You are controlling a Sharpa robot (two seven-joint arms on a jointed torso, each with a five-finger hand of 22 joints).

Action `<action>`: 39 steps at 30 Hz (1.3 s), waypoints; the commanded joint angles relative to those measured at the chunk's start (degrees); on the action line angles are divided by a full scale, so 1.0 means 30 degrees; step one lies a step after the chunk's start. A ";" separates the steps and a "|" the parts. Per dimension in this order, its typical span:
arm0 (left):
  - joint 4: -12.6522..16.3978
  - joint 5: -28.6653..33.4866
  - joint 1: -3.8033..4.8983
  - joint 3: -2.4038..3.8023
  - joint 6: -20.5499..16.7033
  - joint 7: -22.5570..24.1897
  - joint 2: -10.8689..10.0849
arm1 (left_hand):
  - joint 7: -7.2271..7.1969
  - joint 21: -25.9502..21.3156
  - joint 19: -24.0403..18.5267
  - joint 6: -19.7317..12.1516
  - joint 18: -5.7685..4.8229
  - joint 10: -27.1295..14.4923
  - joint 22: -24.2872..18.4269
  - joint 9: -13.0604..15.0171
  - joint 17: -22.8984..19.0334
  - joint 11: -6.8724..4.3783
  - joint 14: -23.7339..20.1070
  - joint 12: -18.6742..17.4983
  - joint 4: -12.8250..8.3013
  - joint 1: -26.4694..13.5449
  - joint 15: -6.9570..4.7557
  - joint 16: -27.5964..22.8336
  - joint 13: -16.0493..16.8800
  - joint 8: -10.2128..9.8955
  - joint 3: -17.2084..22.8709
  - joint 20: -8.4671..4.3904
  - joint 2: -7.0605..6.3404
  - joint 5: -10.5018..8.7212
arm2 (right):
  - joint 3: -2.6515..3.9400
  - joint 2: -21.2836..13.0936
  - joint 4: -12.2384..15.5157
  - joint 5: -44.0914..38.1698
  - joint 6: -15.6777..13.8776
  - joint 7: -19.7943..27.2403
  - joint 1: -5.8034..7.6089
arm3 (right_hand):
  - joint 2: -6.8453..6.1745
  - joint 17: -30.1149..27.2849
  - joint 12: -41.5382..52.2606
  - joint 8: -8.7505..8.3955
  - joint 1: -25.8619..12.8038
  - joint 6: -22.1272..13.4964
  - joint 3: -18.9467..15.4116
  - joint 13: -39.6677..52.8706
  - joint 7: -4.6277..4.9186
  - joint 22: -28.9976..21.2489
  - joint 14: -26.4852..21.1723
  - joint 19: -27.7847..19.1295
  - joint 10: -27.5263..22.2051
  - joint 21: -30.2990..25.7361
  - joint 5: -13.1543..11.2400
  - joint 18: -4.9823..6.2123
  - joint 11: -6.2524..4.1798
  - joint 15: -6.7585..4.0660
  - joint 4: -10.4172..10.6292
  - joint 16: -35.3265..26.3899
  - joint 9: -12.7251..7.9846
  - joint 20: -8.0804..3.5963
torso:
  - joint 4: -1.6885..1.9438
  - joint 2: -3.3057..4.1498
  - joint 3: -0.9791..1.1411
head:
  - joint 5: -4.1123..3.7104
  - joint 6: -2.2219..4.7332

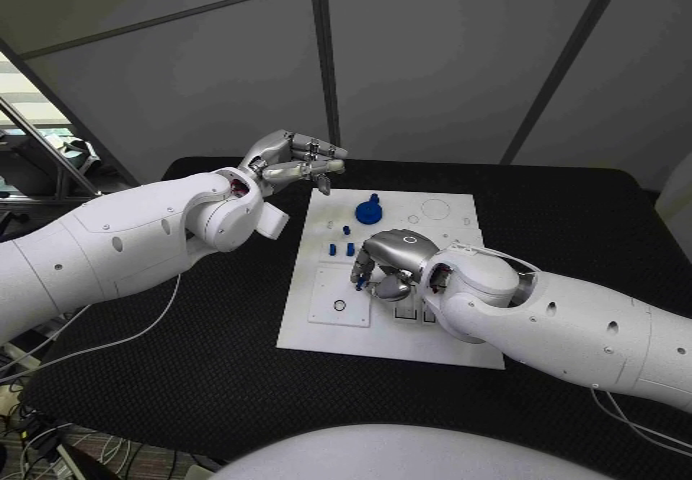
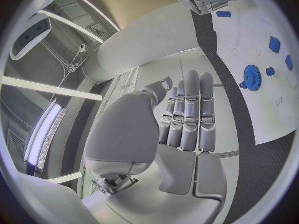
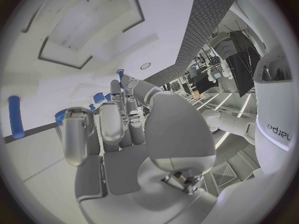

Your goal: Assemble the parts on the task board

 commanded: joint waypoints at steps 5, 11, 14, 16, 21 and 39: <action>0.0023 0.0137 0.0031 0.0015 0.0220 0.0010 -0.0037 | 0.0118 -0.0070 -0.0016 -0.0057 -0.0234 -0.0102 -0.0020 0.0021 -0.0028 0.0017 0.0020 -0.0063 -0.0019 -0.0216 0.0068 -0.0082 0.0031 -0.0069 -0.0097 0.0087 0.0036 -0.0018 | -0.0037 0.0080 -0.0138 -0.0417 0.0347 -0.0322 0.0024 | -0.0003 -0.0019 -0.0024 0.0109 -0.0168 0.0169 0.0087 -0.0028 0.0021 0.3113 0.0328 0.0848 -0.0019 0.0070 -0.0168 -0.0355 0.0040 -0.0103 0.0084 0.0117 0.0035 -0.0140 | 0.0013 0.0010 0.0009 | -0.0054 -0.0002; 0.0015 0.0137 0.0031 0.0015 0.0239 -0.0007 -0.0040 | 0.0118 -0.0120 -0.0002 -0.0064 -0.0233 -0.0115 -0.0057 0.0027 -0.0034 0.0020 0.0029 -0.0066 0.0000 -0.0235 0.0071 -0.0120 0.0042 -0.0081 -0.0128 0.0094 0.0042 -0.0022 | -0.0273 0.0129 -0.0170 -0.0445 0.0755 -0.0345 0.0024 | -0.0003 -0.0019 -0.0024 0.0109 -0.0168 0.0169 0.0087 -0.0028 0.0021 0.3113 0.0328 0.0848 -0.0019 0.0070 -0.0168 -0.0355 0.0040 -0.0103 0.0084 0.0117 0.0035 -0.0140 | 0.0003 0.0010 0.0010 | -0.0020 -0.0058; 0.0012 0.0137 0.0031 0.0015 0.0246 -0.0015 -0.0036 | 0.0118 -0.0120 -0.0002 -0.0064 -0.0233 -0.0115 -0.0057 0.0027 -0.0034 0.0020 0.0029 -0.0066 0.0000 -0.0235 0.0071 -0.0120 0.0042 -0.0081 -0.0128 0.0094 0.0042 -0.0022 | -0.0393 0.0188 -0.0212 -0.0449 0.0904 -0.0346 0.0024 | -0.0001 -0.0017 -0.0023 0.0108 -0.0175 0.0171 0.0088 -0.0029 0.0020 0.3117 0.0328 0.0850 -0.0020 0.0073 -0.0176 -0.0356 0.0039 -0.0103 0.0088 0.0120 0.0036 -0.0140 | -0.0007 0.0015 0.0006 | -0.0010 -0.0084; 0.0005 0.0137 0.0031 0.0015 0.0252 -0.0018 -0.0032 | 0.0118 -0.0120 -0.0002 -0.0064 -0.0233 -0.0115 -0.0057 0.0027 -0.0034 0.0020 0.0029 -0.0066 0.0000 -0.0235 0.0071 -0.0120 0.0042 -0.0081 -0.0128 0.0094 0.0042 -0.0022 | -0.0443 0.0243 -0.0243 -0.0451 0.0994 -0.0339 0.0024 | 0.0002 -0.0012 -0.0022 0.0108 -0.0189 0.0174 0.0089 -0.0031 0.0018 0.3125 0.0329 0.0855 -0.0022 0.0079 -0.0191 -0.0358 0.0038 -0.0103 0.0096 0.0125 0.0038 -0.0139 | -0.0001 0.0019 0.0007 | -0.0005 -0.0092; -0.0002 0.0137 0.0031 0.0015 0.0259 -0.0030 -0.0033 | 0.0118 -0.0120 -0.0002 -0.0064 -0.0233 -0.0115 -0.0057 0.0027 -0.0034 0.0020 0.0029 -0.0066 0.0000 -0.0235 0.0071 -0.0120 0.0042 -0.0081 -0.0128 0.0094 0.0042 -0.0022 | -0.0499 0.0300 -0.0256 -0.0453 0.1112 -0.0347 0.0023 | 0.0002 -0.0012 -0.0022 0.0108 -0.0189 0.0174 0.0089 -0.0031 0.0018 0.3125 0.0329 0.0855 -0.0022 0.0079 -0.0191 -0.0358 0.0038 -0.0103 0.0096 0.0125 0.0038 -0.0139 | -0.0003 0.0011 0.0009 | 0.0002 -0.0123; -0.0017 0.0137 0.0032 0.0015 0.0401 -0.0168 -0.0065 | 0.0121 -0.0170 0.0012 -0.0081 -0.0231 -0.0136 -0.0092 0.0030 -0.0041 0.0024 0.0031 -0.0073 0.0004 -0.0236 0.0074 -0.0161 0.0051 -0.0096 -0.0160 0.0099 0.0033 -0.0055 | -0.0550 0.0288 -0.0351 -0.0522 -0.1695 -0.0199 0.0021 | -0.1781 -0.3311 -0.0026 -0.0023 -0.0923 -0.2800 -0.0574 -0.0625 0.0271 0.0039 -0.0512 -0.0928 -0.4558 -0.2629 -0.1304 0.0458 0.1097 0.0760 -0.0012 -0.2007 -0.0609 0.0648 | 0.0003 -0.0004 0.0010 | -0.0057 0.0039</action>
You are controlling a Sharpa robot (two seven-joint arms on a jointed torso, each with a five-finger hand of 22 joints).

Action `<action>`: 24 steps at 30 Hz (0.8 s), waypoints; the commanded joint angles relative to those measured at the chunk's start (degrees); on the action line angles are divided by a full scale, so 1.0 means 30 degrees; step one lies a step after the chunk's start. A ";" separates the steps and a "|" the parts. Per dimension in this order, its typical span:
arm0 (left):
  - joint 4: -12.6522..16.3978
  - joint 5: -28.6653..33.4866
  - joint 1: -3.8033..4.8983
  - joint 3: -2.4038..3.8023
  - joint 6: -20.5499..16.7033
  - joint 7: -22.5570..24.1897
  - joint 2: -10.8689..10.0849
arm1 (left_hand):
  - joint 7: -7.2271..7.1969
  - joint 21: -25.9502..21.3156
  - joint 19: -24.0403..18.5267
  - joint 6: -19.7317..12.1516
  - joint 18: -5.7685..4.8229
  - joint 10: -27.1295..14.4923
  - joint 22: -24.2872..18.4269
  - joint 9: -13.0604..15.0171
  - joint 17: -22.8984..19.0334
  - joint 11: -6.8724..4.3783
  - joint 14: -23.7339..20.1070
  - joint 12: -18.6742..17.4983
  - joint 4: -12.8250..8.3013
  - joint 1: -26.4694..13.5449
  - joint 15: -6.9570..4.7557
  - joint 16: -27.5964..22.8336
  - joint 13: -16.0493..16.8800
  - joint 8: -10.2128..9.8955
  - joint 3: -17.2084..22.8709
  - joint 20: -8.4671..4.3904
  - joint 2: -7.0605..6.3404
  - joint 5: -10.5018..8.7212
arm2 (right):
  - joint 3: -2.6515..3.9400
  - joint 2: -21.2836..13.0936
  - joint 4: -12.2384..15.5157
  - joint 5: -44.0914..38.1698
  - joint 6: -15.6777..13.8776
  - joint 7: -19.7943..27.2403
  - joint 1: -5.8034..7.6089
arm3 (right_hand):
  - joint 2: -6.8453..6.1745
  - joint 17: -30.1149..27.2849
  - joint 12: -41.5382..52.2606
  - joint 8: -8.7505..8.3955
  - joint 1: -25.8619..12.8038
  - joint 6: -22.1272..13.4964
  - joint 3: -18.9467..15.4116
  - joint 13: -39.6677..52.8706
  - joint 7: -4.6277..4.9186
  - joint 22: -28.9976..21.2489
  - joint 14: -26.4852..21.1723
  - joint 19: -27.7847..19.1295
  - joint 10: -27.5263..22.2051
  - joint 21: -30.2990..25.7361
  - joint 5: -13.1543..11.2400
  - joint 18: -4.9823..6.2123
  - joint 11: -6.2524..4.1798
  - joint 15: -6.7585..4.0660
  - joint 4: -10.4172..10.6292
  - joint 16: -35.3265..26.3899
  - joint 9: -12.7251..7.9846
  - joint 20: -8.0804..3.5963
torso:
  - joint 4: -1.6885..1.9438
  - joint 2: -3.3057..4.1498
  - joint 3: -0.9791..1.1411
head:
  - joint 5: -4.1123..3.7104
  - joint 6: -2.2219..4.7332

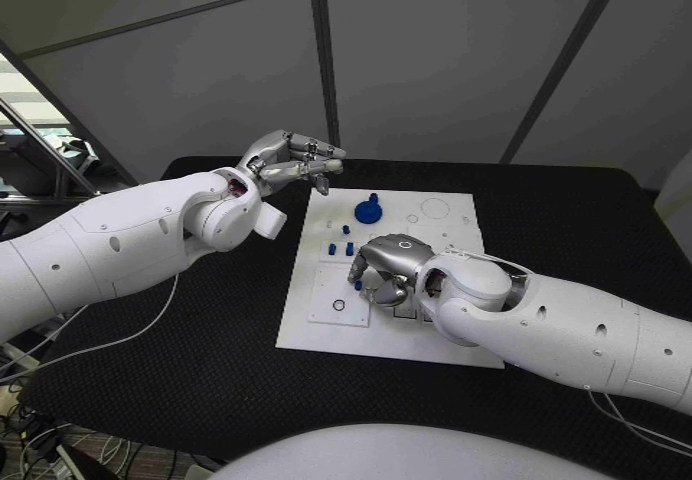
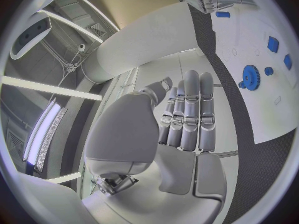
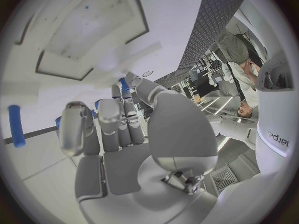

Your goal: Assemble the parts on the task board

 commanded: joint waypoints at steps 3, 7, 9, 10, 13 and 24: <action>-0.0004 0.0125 0.0033 0.0015 0.0342 -0.0102 -0.0013 | 0.0052 -0.0115 0.0018 -0.0017 -0.0232 -0.0148 -0.0031 0.0021 -0.0029 0.0030 0.0030 -0.0076 0.0006 -0.0164 0.0076 -0.0105 0.0033 -0.0102 -0.0175 0.0103 -0.0048 -0.0077 | -0.0012 -0.0188 0.0165 -0.0061 -0.2353 0.0277 0.0009 | -0.0188 -0.0386 0.0102 -0.0046 0.0137 -0.0201 -0.0307 0.0103 -0.0001 -0.0069 -0.0115 -0.0168 -0.0267 -0.0283 -0.0040 0.0186 0.0018 0.0079 -0.0038 -0.0251 -0.0005 0.0082 | 0.0002 0.0001 0.0022 | -0.0026 0.0105; -0.0031 0.0125 0.0032 0.0014 0.0439 -0.0177 -0.0014 | 0.0057 -0.0148 0.0025 -0.0026 -0.0233 -0.0158 -0.0054 0.0024 -0.0033 0.0034 0.0028 -0.0078 0.0014 -0.0171 0.0082 -0.0132 0.0040 -0.0110 -0.0198 0.0108 -0.0051 -0.0118 | -0.0011 -0.0408 0.0348 0.0126 -0.3250 0.0616 0.0006 | -0.0090 -0.0940 0.0191 -0.0004 0.0332 -0.0102 -0.0381 0.0180 0.0086 -0.0431 -0.0230 -0.0342 -0.0140 -0.0627 0.0070 0.0277 -0.0021 0.0054 -0.0048 -0.0638 0.0020 0.0086 | 0.0002 0.0002 0.0010 | -0.0026 0.0152; -0.0036 0.0125 0.0031 0.0014 0.0460 -0.0201 -0.0013 | 0.0057 -0.0148 0.0025 -0.0026 -0.0233 -0.0158 -0.0054 0.0024 -0.0033 0.0034 0.0028 -0.0078 0.0014 -0.0171 0.0082 -0.0132 0.0040 -0.0110 -0.0198 0.0108 -0.0051 -0.0118 | -0.0009 -0.0559 0.0486 0.0237 -0.3608 0.0765 0.0005 | -0.0056 -0.0995 0.0229 0.0012 0.0370 -0.0037 -0.0388 0.0211 0.0169 -0.0448 -0.0221 -0.0331 -0.0040 -0.0653 0.0118 0.0280 -0.0053 0.0033 -0.0041 -0.0682 0.0030 0.0070 | -0.0011 -0.0007 0.0019 | -0.0025 0.0171; -0.0036 0.0125 0.0031 0.0014 0.0472 -0.0212 -0.0012 | 0.0057 -0.0148 0.0025 -0.0026 -0.0233 -0.0158 -0.0054 0.0024 -0.0033 0.0034 0.0028 -0.0078 0.0014 -0.0171 0.0082 -0.0132 0.0040 -0.0110 -0.0198 0.0108 -0.0051 -0.0118 | -0.0008 -0.0667 0.0589 0.0344 -0.3876 0.0878 0.0005 | -0.0041 -0.1005 0.0248 0.0019 0.0371 -0.0003 -0.0392 0.0226 0.0195 -0.0444 -0.0211 -0.0318 0.0017 -0.0653 0.0129 0.0277 -0.0067 0.0020 -0.0028 -0.0691 0.0034 0.0062 | -0.0006 -0.0005 0.0021 | -0.0029 0.0182; -0.0033 0.0125 0.0030 0.0012 0.0501 -0.0236 -0.0007 | 0.0057 -0.0148 0.0025 -0.0026 -0.0233 -0.0158 -0.0054 0.0024 -0.0033 0.0034 0.0028 -0.0078 0.0014 -0.0171 0.0082 -0.0132 0.0040 -0.0110 -0.0198 0.0108 -0.0051 -0.0118 | -0.0004 -0.1029 0.0941 0.0676 -0.4711 0.1222 0.0005 | 0.0064 -0.0992 0.0338 0.0046 0.0390 0.0152 -0.0331 0.0287 0.0328 -0.0360 -0.0156 -0.0225 0.0311 -0.0594 0.0209 0.0249 -0.0138 -0.0044 0.0022 -0.0685 0.0051 0.0012 | -0.0005 -0.0015 0.0020 | -0.0051 0.0205; -0.0021 0.0125 0.0021 -0.0015 0.0537 -0.0275 -0.0065 | 0.0052 -0.0201 0.0034 -0.0025 -0.0231 -0.0163 -0.0091 0.0032 -0.0040 0.0031 0.0021 -0.0076 0.0009 -0.0145 0.0084 -0.0178 0.0053 -0.0113 -0.0213 0.0113 -0.0031 -0.0163 | 0.0734 -0.3864 0.2888 0.1397 -0.3948 0.0425 0.0102 | -0.0111 -0.0959 0.0380 0.0005 0.0324 0.0221 -0.0308 0.0336 0.0279 -0.0129 -0.0066 -0.0006 0.0727 -0.0407 0.0170 0.0177 -0.0221 -0.0111 0.0033 -0.0657 0.0039 -0.0070 | -0.0048 -0.0014 -0.0018 | -0.0396 0.0555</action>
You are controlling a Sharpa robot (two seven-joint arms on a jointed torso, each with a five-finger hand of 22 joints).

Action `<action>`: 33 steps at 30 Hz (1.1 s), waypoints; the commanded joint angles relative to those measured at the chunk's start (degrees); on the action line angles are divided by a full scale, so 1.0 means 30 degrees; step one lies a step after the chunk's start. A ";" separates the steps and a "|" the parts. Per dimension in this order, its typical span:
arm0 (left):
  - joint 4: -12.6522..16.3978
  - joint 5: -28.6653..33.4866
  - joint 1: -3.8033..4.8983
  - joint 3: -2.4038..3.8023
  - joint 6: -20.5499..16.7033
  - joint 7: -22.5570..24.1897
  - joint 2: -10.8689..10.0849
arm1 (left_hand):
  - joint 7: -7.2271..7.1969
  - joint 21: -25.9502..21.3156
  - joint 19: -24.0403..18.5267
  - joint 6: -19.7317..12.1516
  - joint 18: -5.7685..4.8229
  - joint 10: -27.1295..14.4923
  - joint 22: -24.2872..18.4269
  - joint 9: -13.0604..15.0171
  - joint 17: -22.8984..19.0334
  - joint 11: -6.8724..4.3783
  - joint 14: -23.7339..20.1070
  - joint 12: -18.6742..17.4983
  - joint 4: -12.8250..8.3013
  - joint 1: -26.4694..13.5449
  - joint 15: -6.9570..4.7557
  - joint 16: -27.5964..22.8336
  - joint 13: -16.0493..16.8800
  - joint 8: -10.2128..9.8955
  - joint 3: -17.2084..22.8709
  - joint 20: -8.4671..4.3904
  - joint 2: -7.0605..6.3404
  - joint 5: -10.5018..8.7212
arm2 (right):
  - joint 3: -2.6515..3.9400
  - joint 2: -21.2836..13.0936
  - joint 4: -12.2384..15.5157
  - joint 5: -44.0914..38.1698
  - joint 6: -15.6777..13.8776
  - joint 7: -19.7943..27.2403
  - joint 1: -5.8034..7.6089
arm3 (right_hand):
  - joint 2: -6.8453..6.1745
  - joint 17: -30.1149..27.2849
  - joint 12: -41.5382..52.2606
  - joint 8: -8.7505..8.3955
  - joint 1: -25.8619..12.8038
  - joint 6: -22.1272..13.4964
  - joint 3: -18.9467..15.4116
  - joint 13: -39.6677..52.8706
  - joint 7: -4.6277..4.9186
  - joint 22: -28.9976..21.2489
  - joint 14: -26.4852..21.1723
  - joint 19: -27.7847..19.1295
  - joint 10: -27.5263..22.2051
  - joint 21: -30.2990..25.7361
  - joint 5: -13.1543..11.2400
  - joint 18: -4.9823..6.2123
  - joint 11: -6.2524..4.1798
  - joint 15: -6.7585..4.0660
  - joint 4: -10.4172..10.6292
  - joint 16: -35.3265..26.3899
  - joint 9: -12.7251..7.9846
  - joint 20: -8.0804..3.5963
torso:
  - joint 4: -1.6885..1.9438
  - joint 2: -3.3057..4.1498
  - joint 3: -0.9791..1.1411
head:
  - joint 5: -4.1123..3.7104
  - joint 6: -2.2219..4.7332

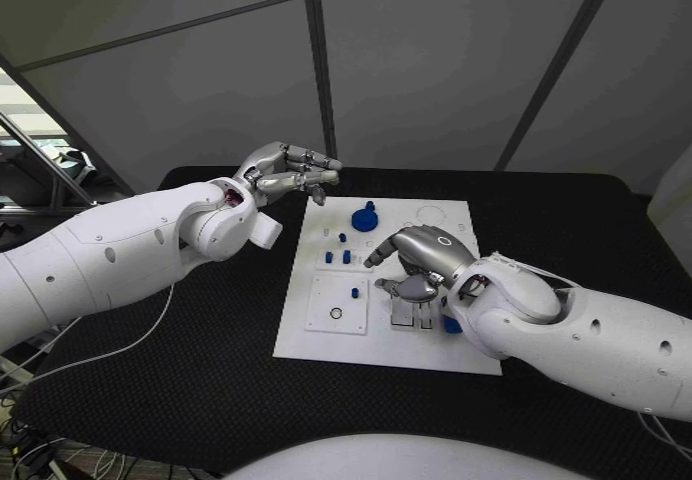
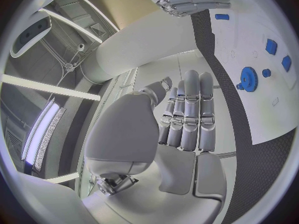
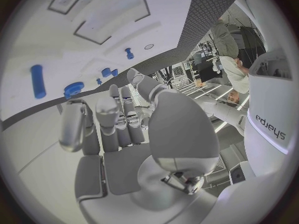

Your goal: Assemble the parts on the task board

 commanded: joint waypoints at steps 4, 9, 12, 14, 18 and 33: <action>0.0059 0.0120 0.0015 -0.0007 0.0233 -0.0005 -0.0040 | 0.0052 -0.0125 0.0034 -0.0025 -0.0231 -0.0088 -0.0034 0.0031 -0.0027 -0.0043 0.0021 -0.0076 0.0006 -0.0146 0.0084 -0.0047 0.0023 -0.0114 -0.0104 0.0113 -0.0030 -0.0083 | 0.0813 -0.1344 0.0298 0.0340 0.1496 -0.1063 0.0220 | -0.0259 0.0182 0.0053 -0.0026 0.0031 0.0047 -0.0086 0.0025 -0.0065 0.0126 0.0151 0.0209 0.0209 0.0163 -0.0104 0.0155 0.0009 -0.0144 0.0045 0.0098 -0.0007 -0.0039 | -0.0081 0.0009 -0.0034 | -0.0178 0.0220; 0.0086 0.0120 0.0001 -0.0016 0.0243 0.0011 -0.0005 | 0.0052 -0.0125 0.0034 -0.0025 -0.0231 -0.0088 -0.0034 0.0031 -0.0027 -0.0043 0.0021 -0.0076 0.0006 -0.0146 0.0084 -0.0047 0.0023 -0.0114 -0.0104 0.0113 -0.0030 -0.0083 | 0.1126 -0.1782 -0.0165 0.0199 0.2759 -0.1571 0.0366 | -0.0607 0.0181 -0.0101 -0.0073 0.0015 -0.0180 -0.0382 -0.0011 -0.0371 0.0027 0.0197 0.0195 0.0081 0.0063 -0.0201 0.0173 0.0031 -0.0127 0.0005 0.0126 -0.0042 -0.0047 | -0.0030 0.0028 -0.0015 | -0.0339 0.0319; 0.0103 0.0120 -0.0005 -0.0019 0.0254 0.0017 0.0010 | 0.0052 -0.0125 0.0034 -0.0025 -0.0231 -0.0088 -0.0034 0.0031 -0.0027 -0.0043 0.0021 -0.0076 0.0006 -0.0146 0.0084 -0.0047 0.0023 -0.0114 -0.0104 0.0113 -0.0030 -0.0083 | 0.1197 -0.1800 -0.0510 0.0164 0.3589 -0.1850 0.0419 | -0.0732 0.0046 -0.0178 -0.0078 0.0014 -0.0333 -0.0658 -0.0043 -0.0524 -0.0063 0.0180 0.0163 -0.0101 -0.0029 -0.0245 0.0191 0.0062 -0.0102 0.0052 0.0050 -0.0053 -0.0029 | 0.0016 0.0033 -0.0025 | -0.0400 0.0358; 0.0109 0.0120 -0.0007 -0.0021 0.0258 0.0021 0.0015 | 0.0052 -0.0125 0.0034 -0.0025 -0.0231 -0.0088 -0.0034 0.0031 -0.0027 -0.0043 0.0021 -0.0076 0.0006 -0.0146 0.0084 -0.0047 0.0023 -0.0114 -0.0104 0.0113 -0.0030 -0.0083 | 0.1224 -0.1741 -0.0712 0.0150 0.4060 -0.1986 0.0441 | -0.0758 -0.0117 -0.0211 -0.0068 0.0057 -0.0392 -0.0840 -0.0076 -0.0584 -0.0188 0.0143 0.0107 -0.0276 -0.0150 -0.0259 0.0220 0.0094 -0.0086 0.0098 -0.0054 -0.0050 -0.0016 | 0.0032 0.0040 -0.0030 | -0.0428 0.0350; 0.0107 0.0120 -0.0011 -0.0024 0.0259 0.0024 0.0012 | 0.0052 -0.0125 0.0034 -0.0025 -0.0231 -0.0088 -0.0034 0.0031 -0.0027 -0.0043 0.0021 -0.0076 0.0006 -0.0146 0.0084 -0.0047 0.0023 -0.0114 -0.0104 0.0113 -0.0030 -0.0083 | 0.1247 -0.1560 -0.1037 0.0105 0.4713 -0.2132 0.0459 | -0.0720 -0.0230 -0.0218 -0.0055 0.0200 -0.0455 -0.1112 -0.0130 -0.0665 -0.0302 0.0118 0.0069 -0.0560 -0.0270 -0.0261 0.0244 0.0144 -0.0057 0.0188 -0.0129 -0.0044 0.0010 | 0.0003 0.0043 -0.0018 | -0.0392 0.0310; 0.0099 0.0120 -0.0013 -0.0028 0.0251 0.0013 -0.0017 | 0.0052 -0.0125 0.0034 -0.0025 -0.0231 -0.0088 -0.0034 0.0031 -0.0027 -0.0043 0.0021 -0.0076 0.0006 -0.0146 0.0084 -0.0047 0.0023 -0.0114 -0.0104 0.0113 -0.0030 -0.0083 | 0.1252 -0.0758 -0.2201 -0.0241 0.5378 -0.2318 0.0470 | 0.0115 0.0087 0.0111 0.0033 0.0576 -0.0106 -0.0785 -0.0064 -0.0292 0.0054 0.0250 0.0339 0.0222 0.0018 -0.0226 0.0151 0.0019 -0.0153 0.0523 0.0134 0.0006 -0.0033 | -0.0013 0.0045 -0.0004 | -0.0345 0.0253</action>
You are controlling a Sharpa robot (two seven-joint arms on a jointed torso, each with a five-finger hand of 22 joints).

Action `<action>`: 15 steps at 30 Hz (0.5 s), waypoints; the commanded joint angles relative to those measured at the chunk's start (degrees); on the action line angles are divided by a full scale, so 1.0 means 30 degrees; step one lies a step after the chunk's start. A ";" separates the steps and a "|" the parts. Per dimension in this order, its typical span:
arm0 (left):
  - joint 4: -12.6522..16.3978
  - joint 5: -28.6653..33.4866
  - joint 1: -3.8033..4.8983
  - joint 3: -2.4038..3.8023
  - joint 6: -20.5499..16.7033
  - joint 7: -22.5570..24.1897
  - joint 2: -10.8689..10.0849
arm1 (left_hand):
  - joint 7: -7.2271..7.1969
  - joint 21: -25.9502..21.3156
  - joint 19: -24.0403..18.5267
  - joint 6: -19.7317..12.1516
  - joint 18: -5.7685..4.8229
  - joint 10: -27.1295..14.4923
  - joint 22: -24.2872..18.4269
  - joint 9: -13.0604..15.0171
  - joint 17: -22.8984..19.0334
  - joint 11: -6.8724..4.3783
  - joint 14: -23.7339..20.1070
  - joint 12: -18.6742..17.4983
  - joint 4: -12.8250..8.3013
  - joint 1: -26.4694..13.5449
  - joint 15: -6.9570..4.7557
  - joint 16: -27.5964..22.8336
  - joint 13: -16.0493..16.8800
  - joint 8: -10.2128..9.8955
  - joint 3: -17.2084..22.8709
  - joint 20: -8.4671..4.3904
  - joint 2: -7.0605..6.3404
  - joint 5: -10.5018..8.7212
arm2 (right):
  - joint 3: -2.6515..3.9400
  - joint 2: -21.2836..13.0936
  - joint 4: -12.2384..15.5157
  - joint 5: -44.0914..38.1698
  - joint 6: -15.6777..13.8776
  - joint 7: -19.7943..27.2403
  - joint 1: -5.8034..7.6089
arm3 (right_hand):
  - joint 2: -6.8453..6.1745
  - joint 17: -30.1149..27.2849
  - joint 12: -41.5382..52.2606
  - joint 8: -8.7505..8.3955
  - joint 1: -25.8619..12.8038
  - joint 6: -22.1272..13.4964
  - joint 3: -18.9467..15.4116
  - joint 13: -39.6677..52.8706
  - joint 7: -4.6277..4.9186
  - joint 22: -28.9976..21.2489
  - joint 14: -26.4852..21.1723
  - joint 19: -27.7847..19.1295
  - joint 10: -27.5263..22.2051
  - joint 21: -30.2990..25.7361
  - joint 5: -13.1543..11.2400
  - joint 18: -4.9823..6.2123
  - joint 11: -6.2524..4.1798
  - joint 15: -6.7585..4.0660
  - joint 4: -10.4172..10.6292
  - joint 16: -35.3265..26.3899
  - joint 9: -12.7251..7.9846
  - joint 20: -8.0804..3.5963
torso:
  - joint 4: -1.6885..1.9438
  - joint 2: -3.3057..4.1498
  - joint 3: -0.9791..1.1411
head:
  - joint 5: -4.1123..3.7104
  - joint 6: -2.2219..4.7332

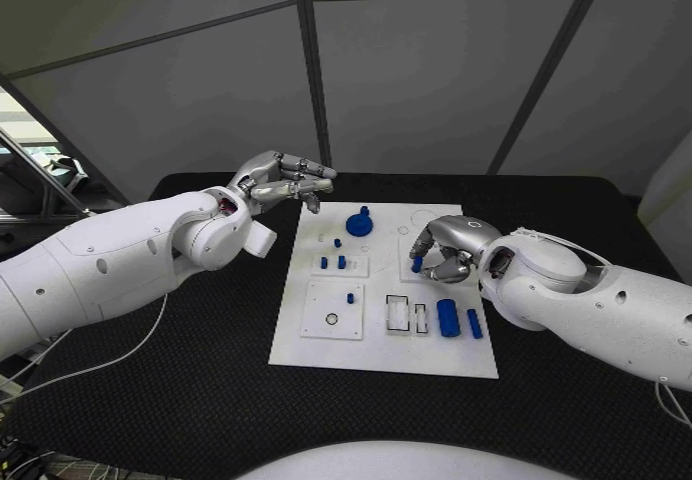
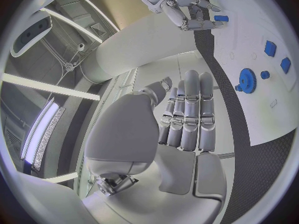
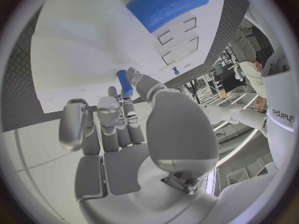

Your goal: Assemble the parts on the task board

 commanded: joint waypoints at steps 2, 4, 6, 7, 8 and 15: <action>0.0011 0.0116 0.0023 0.0012 0.0164 0.0053 0.0000 | 0.0053 -0.0127 0.0035 -0.0026 -0.0231 -0.0088 -0.0022 0.0023 -0.0030 -0.0043 0.0021 -0.0076 0.0005 -0.0146 0.0083 -0.0047 0.0028 -0.0114 -0.0105 0.0113 -0.0030 -0.0085 | 0.0014 0.0157 -0.0128 -0.0211 0.0498 0.0061 0.0040 | 0.0462 0.0488 0.0330 0.0068 -0.0053 0.0386 0.0477 0.0073 0.0274 0.0495 0.0220 0.0387 0.1117 0.0515 -0.0018 0.0072 -0.0182 -0.0145 0.0252 0.0420 0.0053 -0.0129 | -0.0023 -0.0007 0.0021 | 0.0025 -0.0029; -0.0008 0.0116 0.0023 0.0012 0.0159 0.0053 0.0002 | 0.0053 -0.0127 0.0035 -0.0026 -0.0231 -0.0088 -0.0022 0.0023 -0.0030 -0.0043 0.0021 -0.0076 0.0005 -0.0146 0.0083 -0.0047 0.0028 -0.0114 -0.0105 0.0113 -0.0030 -0.0085 | 0.0013 0.0220 -0.0151 -0.0182 0.0466 0.0188 0.0040 | 0.0711 0.0946 0.0504 0.0163 -0.0094 0.0737 0.0859 0.0104 0.0348 0.0959 0.0351 0.0639 0.1860 0.0931 -0.0011 -0.0045 -0.0330 -0.0278 0.0375 0.0762 0.0099 -0.0250 | -0.0033 -0.0011 0.0021 | 0.0028 -0.0039; -0.0019 0.0116 0.0023 0.0012 0.0157 0.0053 0.0008 | 0.0053 -0.0127 0.0035 -0.0026 -0.0231 -0.0088 -0.0022 0.0023 -0.0030 -0.0043 0.0021 -0.0076 0.0005 -0.0146 0.0083 -0.0047 0.0028 -0.0114 -0.0105 0.0113 -0.0030 -0.0085 | 0.0013 0.0268 -0.0160 -0.0167 0.0501 0.0278 0.0039 | 0.0880 0.1327 0.0661 0.0251 -0.0127 0.1057 0.1104 0.0148 0.0262 0.1382 0.0459 0.0863 0.2512 0.1311 -0.0010 -0.0152 -0.0481 -0.0385 0.0468 0.1055 0.0142 -0.0345 | -0.0033 -0.0011 0.0021 | 0.0028 -0.0039; -0.0023 0.0116 0.0023 0.0012 0.0160 0.0053 0.0013 | 0.0053 -0.0127 0.0035 -0.0026 -0.0231 -0.0088 -0.0022 0.0023 -0.0030 -0.0043 0.0021 -0.0076 0.0005 -0.0146 0.0083 -0.0047 0.0028 -0.0114 -0.0105 0.0113 -0.0030 -0.0085 | 0.0013 0.0296 -0.0166 -0.0167 0.0541 0.0315 0.0039 | 0.0976 0.1525 0.0720 0.0292 -0.0179 0.1237 0.1217 0.0167 0.0190 0.1690 0.0523 0.1025 0.2863 0.1589 -0.0011 -0.0229 -0.0584 -0.0442 0.0549 0.1222 0.0164 -0.0408 | -0.0031 -0.0011 0.0018 | 0.0011 -0.0030; -0.0026 0.0116 0.0023 0.0012 0.0161 0.0053 0.0015 | 0.0053 -0.0127 0.0035 -0.0026 -0.0231 -0.0088 -0.0022 0.0023 -0.0030 -0.0043 0.0021 -0.0076 0.0005 -0.0146 0.0083 -0.0047 0.0028 -0.0114 -0.0105 0.0113 -0.0030 -0.0085 | 0.0013 0.0313 -0.0172 -0.0166 0.0570 0.0331 0.0039 | 0.1007 0.1583 0.0724 0.0305 -0.0213 0.1315 0.1255 0.0169 0.0160 0.1798 0.0547 0.1083 0.2991 0.1687 -0.0012 -0.0256 -0.0625 -0.0464 0.0590 0.1281 0.0172 -0.0437 | -0.0031 -0.0011 0.0018 | 0.0011 -0.0030; -0.0050 0.0116 0.0023 0.0012 0.0161 0.0047 0.0015 | 0.0053 -0.0127 0.0035 -0.0026 -0.0231 -0.0088 -0.0022 0.0023 -0.0030 -0.0043 0.0021 -0.0076 0.0005 -0.0146 0.0083 -0.0047 0.0028 -0.0114 -0.0105 0.0113 -0.0030 -0.0085 | 0.0012 0.0351 -0.0177 -0.0144 0.0512 0.0207 0.0039 | 0.1063 0.1855 0.0614 0.0385 -0.0473 0.1853 0.1346 0.0138 -0.0035 0.2210 0.0614 0.1292 0.3651 0.2059 -0.0049 -0.0356 -0.0831 -0.0617 0.0883 0.1585 0.0235 -0.0604 | -0.0031 -0.0011 0.0014 | -0.0016 -0.0081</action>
